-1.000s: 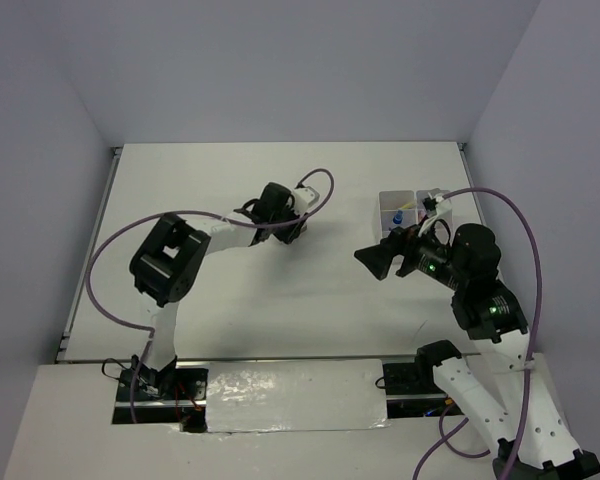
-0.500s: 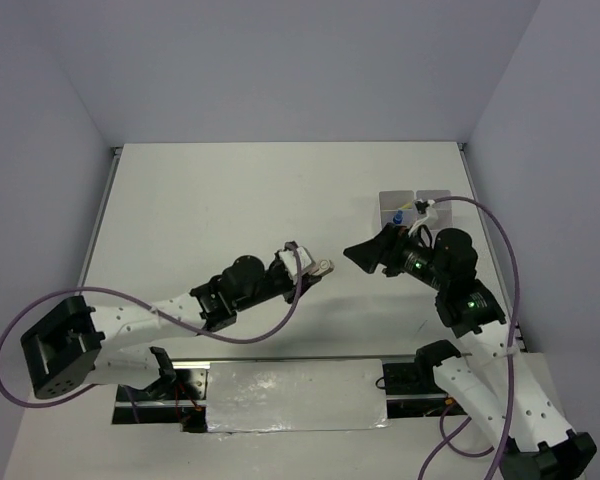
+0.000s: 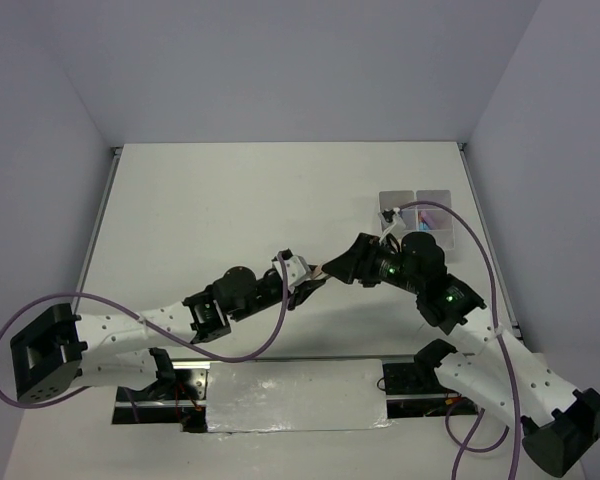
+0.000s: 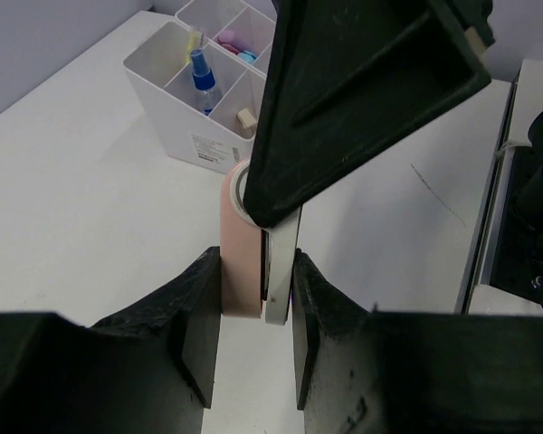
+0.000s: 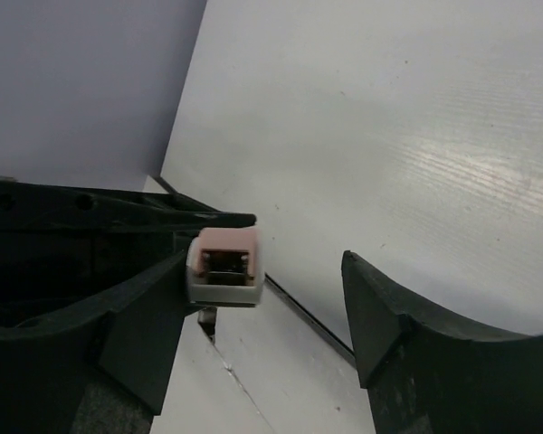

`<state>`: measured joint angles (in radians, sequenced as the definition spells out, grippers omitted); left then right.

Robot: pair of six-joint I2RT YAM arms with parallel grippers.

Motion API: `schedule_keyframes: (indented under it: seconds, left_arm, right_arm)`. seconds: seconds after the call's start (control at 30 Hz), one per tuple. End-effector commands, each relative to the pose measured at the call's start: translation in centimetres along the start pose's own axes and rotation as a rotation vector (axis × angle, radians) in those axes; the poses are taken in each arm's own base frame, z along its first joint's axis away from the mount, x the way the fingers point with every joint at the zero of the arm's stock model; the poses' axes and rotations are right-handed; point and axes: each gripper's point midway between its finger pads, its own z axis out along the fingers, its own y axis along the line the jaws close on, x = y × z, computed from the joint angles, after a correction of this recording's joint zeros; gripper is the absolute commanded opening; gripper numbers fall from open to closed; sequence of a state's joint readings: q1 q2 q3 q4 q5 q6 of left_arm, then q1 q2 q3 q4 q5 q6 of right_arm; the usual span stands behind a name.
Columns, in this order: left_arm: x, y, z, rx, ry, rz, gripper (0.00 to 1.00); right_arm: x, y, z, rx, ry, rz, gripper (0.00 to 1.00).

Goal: Sort the stationery into containers
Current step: Pick up the stapler from the center of the board, then place the stapler in the storage box.

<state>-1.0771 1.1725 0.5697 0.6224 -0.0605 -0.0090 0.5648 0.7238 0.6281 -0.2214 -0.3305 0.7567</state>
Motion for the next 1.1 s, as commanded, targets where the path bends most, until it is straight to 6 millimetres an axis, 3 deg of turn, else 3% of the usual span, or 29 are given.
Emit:
schedule_keyframes:
  seconds: [0.0, 0.1, 0.2, 0.23, 0.27, 0.33, 0.4, 0.43, 0.47, 0.53, 0.57, 0.6, 0.67, 0.73, 0.8, 0.83, 0.87, 0.93, 1.07]
  left_arm:
    - [-4.4, 0.3, -0.2, -0.018, -0.140, -0.007, 0.00]
    - [-4.5, 0.2, -0.3, -0.012, -0.142, -0.008, 0.00]
    - [-4.5, 0.2, -0.1, -0.009, -0.138, -0.006, 0.00]
    - [-4.3, 0.3, 0.0, -0.013, -0.132, -0.006, 0.00]
    - [-4.1, 0.2, 0.0, -0.012, -0.124, -0.006, 0.00]
    - [-3.9, 0.4, 0.2, -0.024, -0.111, -0.006, 0.05]
    - [-3.9, 1.1, 0.3, -0.064, -0.105, -0.010, 0.27]
    - [-3.7, 1.5, 0.4, -0.089, -0.086, -0.018, 0.86]
    - [-4.3, 2.0, 0.6, -0.120, -0.084, -0.048, 0.99]
    - [-4.3, 3.8, 0.4, -0.234, -0.049, -0.086, 0.99]
    - [-4.1, 4.4, 0.2, -0.282, -0.004, -0.134, 0.99]
    - [-4.0, 6.3, -0.6, -0.404, 0.015, -0.163, 0.99]
    - [-2.7, 7.5, -2.1, -0.522, 0.116, -0.244, 0.99]
    - [-1.5, 9.5, -4.4, -0.722, 0.170, -0.339, 0.99]
    - [0.4, 10.1, -7.7, -0.830, 0.323, -0.332, 0.99]
    - [0.3, 10.0, -8.3, -0.849, 0.335, -0.372, 0.99]
    - [1.3, 9.8, -9.8, -0.857, 0.411, -0.355, 0.99]
    - [1.8, 9.2, -10.9, -0.851, 0.460, -0.385, 0.99]
    - [2.4, 8.4, -13.5, -0.830, 0.556, -0.376, 0.99]
  right_arm:
    - [-0.6, 0.8, 0.5, -0.026, -0.035, -0.008, 0.73]
    - [-0.3, 0.9, 0.8, -0.034, -0.022, -0.014, 0.65]
    - [0.2, 1.5, 1.2, -0.078, 0.002, -0.013, 0.42]
    - [0.5, 1.7, 1.3, -0.093, 0.010, -0.010, 0.22]
    - [0.5, 2.1, 1.3, -0.118, 0.016, -0.012, 0.11]
    - [0.9, 2.4, 1.4, -0.141, 0.033, -0.003, 0.00]
    - [1.1, 3.1, 1.3, -0.181, 0.050, -0.011, 0.00]
    - [1.0, 3.2, 1.3, -0.185, 0.047, -0.021, 0.00]
    - [0.8, 2.4, 1.4, -0.135, 0.037, -0.020, 0.00]
    - [-1.2, 0.9, 1.2, -0.023, -0.035, -0.062, 0.00]
    - [-1.3, -1.4, 0.9, 0.095, -0.037, -0.051, 0.00]
    - [-4.5, -3.9, 0.2, 0.250, -0.164, -0.061, 0.00]
    - [-6.4, -7.7, -1.8, 0.457, -0.238, -0.036, 0.00]
    - [-10.3, -12.0, -5.6, 0.693, -0.414, 0.020, 0.00]
    - [-12.7, -14.5, -8.5, 0.829, -0.552, 0.077, 0.00]
    - [-13.8, -16.4, -10.8, 0.919, -0.621, 0.134, 0.00]
    - [-14.1, -17.5, -11.9, 0.975, -0.655, 0.173, 0.00]
    - [-15.4, -19.3, -14.7, 1.078, -0.779, 0.261, 0.00]
    - [-16.0, -22.6, -16.4, 1.202, -0.882, 0.429, 0.00]
